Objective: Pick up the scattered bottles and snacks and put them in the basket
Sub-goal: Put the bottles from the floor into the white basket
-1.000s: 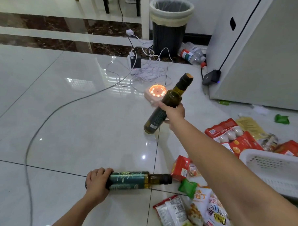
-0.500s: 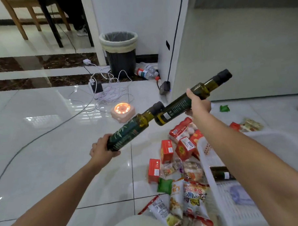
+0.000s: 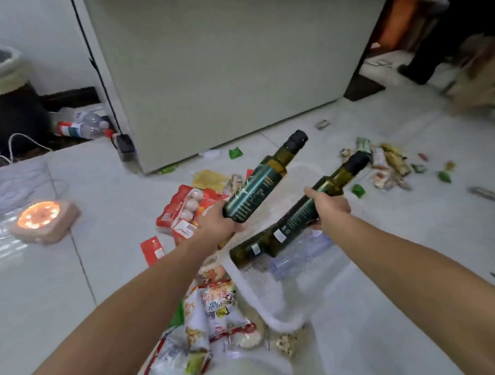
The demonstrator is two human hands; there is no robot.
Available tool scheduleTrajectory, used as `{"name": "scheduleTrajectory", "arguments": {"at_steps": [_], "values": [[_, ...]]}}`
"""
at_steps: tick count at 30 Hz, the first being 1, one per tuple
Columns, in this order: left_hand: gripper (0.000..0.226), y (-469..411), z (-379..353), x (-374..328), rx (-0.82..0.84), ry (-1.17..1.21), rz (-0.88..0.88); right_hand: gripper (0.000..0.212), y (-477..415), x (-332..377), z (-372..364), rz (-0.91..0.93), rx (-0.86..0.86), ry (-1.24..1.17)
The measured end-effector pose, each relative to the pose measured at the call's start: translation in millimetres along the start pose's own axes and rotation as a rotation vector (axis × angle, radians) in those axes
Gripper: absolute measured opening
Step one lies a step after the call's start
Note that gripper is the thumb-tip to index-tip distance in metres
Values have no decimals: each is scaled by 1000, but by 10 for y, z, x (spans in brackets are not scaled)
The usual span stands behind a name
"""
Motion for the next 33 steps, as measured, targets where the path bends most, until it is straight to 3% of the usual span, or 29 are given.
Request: {"name": "scheduleTrajectory", "arguments": {"at_steps": [5,10,14,21,33], "values": [[59,-98,-715,50,176,-53,82,49,-196,-579,211,-205,38,67],[48,-218,-1031,435,254,-357,156,46,-326,-1007,98,-379,118,158],[34,-266,-1131,632,225,-490,174,42,-468,-1205,32,-471,146,182],[55,-415,-1272,703,176,-683,193,43,-712,-1422,-5,-576,162,203],[45,-594,-1372,926,183,-774,168,30,-966,-1555,-60,-697,160,383]]}}
Point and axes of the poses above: each hand's wrist, its own y-axis away from the middle knuckle, its own z-axis out of the back of the hand, x = y × z, the point moved 8 cm from there along -y, towards the middle knuckle, and after that the axes turned 7 degrees about -z, right-handed, at the moved point
